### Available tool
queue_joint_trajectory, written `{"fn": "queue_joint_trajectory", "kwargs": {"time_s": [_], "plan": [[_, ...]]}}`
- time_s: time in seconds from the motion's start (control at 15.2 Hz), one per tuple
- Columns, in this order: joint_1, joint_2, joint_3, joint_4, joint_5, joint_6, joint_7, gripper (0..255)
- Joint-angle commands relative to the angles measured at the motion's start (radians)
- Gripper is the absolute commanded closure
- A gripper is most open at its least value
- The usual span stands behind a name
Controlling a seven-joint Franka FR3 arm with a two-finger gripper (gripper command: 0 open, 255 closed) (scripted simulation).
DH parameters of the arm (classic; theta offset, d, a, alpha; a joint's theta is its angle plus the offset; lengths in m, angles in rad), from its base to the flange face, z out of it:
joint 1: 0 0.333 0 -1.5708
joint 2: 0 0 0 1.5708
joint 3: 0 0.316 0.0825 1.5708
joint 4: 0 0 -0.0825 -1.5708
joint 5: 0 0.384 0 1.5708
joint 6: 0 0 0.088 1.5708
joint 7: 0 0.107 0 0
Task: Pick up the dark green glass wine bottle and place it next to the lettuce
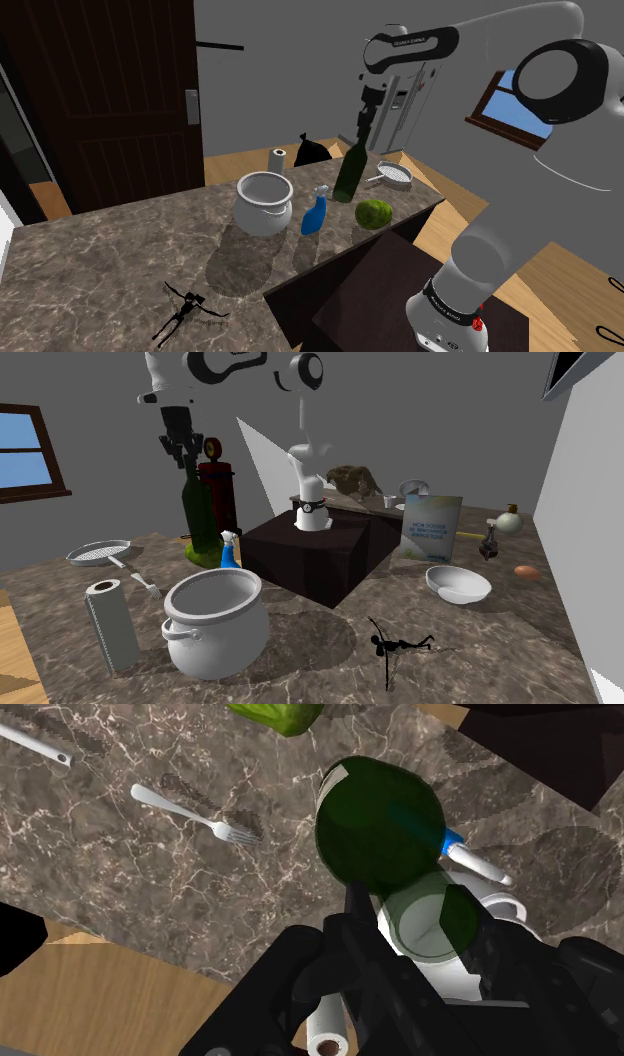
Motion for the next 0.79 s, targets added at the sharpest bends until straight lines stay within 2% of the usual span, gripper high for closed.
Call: {"fn": "queue_joint_trajectory", "kwargs": {"time_s": [0.0, 0.73], "plan": [[0.0, 0.003, 0.0, -0.023, 0.0, 0.027, -0.001, 255], [-0.001, 0.043, -0.001, -0.127, 0.007, 0.171, -0.007, 255]]}}
